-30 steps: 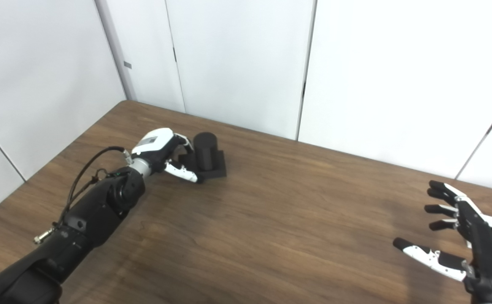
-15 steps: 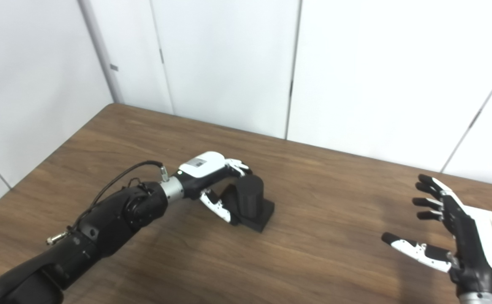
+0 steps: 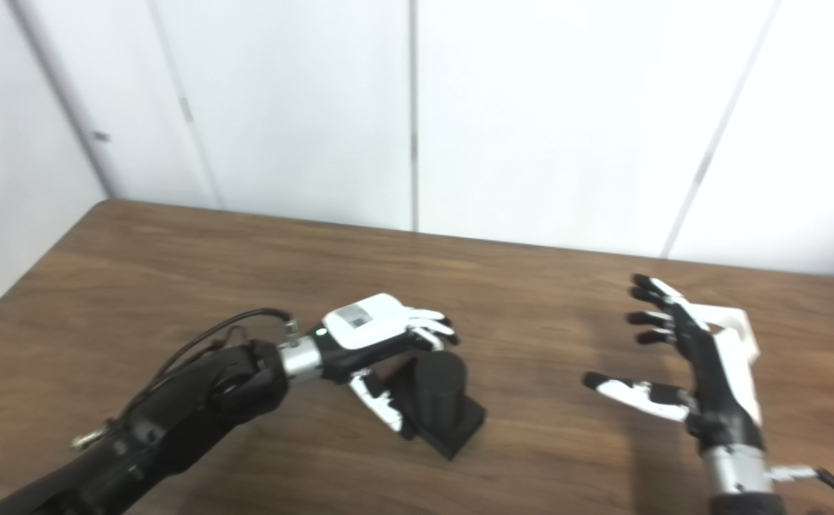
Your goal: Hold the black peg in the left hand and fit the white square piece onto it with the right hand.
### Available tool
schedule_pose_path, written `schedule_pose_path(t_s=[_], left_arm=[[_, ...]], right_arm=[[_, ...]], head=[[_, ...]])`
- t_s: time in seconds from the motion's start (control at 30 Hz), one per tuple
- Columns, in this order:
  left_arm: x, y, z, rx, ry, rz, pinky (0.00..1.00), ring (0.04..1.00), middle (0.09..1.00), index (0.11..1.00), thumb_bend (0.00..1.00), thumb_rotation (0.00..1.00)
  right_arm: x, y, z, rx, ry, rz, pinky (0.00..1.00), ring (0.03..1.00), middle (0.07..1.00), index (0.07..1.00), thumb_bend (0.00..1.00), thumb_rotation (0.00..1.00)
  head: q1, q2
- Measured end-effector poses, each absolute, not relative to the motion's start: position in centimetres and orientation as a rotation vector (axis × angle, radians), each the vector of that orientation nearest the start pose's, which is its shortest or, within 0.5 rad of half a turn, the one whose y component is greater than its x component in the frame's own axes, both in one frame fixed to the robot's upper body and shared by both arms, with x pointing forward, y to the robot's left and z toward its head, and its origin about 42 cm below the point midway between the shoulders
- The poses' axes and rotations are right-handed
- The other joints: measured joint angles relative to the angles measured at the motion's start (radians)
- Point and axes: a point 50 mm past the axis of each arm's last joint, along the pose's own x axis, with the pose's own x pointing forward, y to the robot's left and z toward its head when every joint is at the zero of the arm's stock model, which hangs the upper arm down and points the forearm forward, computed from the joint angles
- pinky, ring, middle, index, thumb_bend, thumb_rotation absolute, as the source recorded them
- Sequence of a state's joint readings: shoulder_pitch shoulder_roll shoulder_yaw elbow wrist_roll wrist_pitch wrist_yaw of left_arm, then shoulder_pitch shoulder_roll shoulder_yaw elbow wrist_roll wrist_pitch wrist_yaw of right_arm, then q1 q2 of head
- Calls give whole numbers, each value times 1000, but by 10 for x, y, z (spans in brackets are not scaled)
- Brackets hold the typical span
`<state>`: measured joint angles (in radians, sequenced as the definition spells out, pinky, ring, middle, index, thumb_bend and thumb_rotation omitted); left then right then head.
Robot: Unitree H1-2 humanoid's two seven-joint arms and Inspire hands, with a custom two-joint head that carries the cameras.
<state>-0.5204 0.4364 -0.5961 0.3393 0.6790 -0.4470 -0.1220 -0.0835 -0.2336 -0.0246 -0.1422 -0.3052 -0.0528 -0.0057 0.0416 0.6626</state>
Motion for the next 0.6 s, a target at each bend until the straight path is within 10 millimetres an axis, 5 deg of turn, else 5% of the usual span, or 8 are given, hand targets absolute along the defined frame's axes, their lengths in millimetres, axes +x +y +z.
schedule_pose_path(t_s=[0.37, 0.6], left_arm=[[400, 176, 159, 1412, -641, -893, 819, 900, 858, 494, 521, 77], [399, 181, 156, 1433, -678, -872, 814, 887, 851, 493, 522, 76]], right_arm=[[308, -284, 173, -560, -296, -31, 599, 713, 824, 824, 726, 215], [312, -305, 200, -678, -355, -30, 597, 736, 842, 841, 726, 213]], head=[[-155, -8], [-304, -44]])
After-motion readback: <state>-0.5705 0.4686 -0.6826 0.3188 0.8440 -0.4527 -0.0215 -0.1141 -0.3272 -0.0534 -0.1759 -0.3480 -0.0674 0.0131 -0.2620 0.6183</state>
